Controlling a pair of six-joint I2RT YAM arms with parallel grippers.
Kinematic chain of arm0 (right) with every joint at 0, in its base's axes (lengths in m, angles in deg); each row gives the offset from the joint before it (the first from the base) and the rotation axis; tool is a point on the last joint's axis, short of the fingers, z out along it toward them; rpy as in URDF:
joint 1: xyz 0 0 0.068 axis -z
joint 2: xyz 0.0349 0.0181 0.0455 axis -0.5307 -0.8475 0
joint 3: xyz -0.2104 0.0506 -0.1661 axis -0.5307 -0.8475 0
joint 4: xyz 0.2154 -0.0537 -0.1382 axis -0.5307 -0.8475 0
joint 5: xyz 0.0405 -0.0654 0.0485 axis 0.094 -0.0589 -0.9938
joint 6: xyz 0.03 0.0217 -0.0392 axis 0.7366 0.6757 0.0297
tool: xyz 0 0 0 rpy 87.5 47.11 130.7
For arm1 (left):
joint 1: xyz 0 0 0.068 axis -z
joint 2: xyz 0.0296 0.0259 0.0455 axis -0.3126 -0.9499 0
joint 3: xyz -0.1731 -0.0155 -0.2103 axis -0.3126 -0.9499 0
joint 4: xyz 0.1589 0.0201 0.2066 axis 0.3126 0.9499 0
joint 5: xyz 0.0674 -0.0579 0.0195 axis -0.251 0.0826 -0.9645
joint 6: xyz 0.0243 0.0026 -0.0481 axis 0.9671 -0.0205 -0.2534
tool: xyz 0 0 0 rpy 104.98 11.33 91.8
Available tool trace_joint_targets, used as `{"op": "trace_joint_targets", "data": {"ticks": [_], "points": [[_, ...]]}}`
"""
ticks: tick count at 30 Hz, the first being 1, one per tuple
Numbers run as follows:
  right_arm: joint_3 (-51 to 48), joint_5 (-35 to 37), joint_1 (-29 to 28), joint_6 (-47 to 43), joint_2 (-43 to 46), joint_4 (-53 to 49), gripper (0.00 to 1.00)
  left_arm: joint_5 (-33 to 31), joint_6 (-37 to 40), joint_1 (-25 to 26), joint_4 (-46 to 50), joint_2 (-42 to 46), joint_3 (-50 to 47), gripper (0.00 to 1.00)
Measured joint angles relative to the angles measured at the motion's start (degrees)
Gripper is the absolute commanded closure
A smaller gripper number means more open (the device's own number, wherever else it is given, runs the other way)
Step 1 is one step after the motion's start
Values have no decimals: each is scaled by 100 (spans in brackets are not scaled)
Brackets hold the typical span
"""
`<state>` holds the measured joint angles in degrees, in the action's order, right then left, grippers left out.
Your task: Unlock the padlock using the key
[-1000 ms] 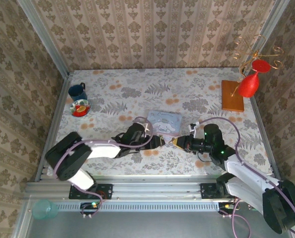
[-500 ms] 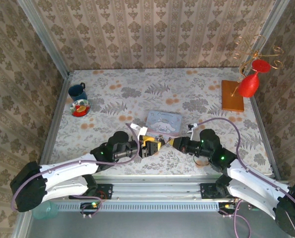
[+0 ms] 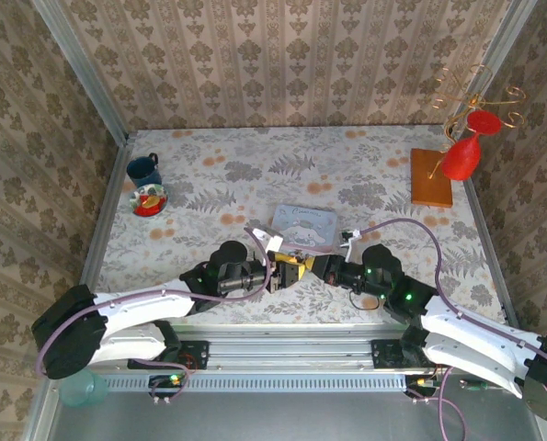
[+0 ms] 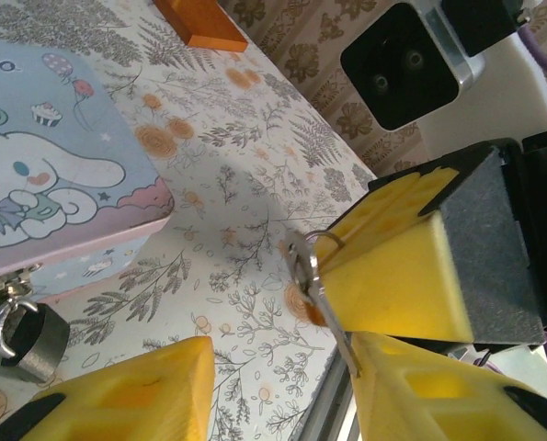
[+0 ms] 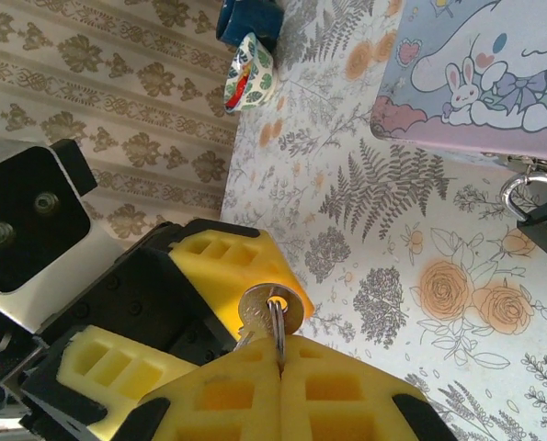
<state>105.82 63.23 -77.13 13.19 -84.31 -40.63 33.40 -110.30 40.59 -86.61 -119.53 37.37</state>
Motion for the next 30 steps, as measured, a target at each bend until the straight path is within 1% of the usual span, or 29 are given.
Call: {"op": "trace_joint_targets", "data": {"ticks": [3,9,13,16,18,20,22,25,28,30], "points": [[0,87,-46,17,-4,0,100,39,-22,0,-22,-7,22,66],[2,195,-81,17,-4,-7,100,66,-105,0,-48,-9,59,82],[4,221,-83,2,4,-50,100,66,-136,0,-42,-9,87,91],[85,236,-94,-103,57,-251,100,63,-155,-13,-26,-9,92,98],[203,295,-94,-278,136,-525,100,85,-157,-42,-24,-7,111,100],[323,382,-94,-529,243,-813,91,136,-166,-68,-26,-2,164,100],[391,516,-114,-831,411,-1093,75,199,-166,-101,-22,26,214,100],[396,750,-116,-1235,667,-1370,59,195,-162,-184,153,101,247,100],[400,1001,-116,-1554,833,-1626,52,219,-125,-223,396,144,299,100],[398,1137,-114,-1709,944,-1770,50,240,-109,-227,564,179,339,100]]}}
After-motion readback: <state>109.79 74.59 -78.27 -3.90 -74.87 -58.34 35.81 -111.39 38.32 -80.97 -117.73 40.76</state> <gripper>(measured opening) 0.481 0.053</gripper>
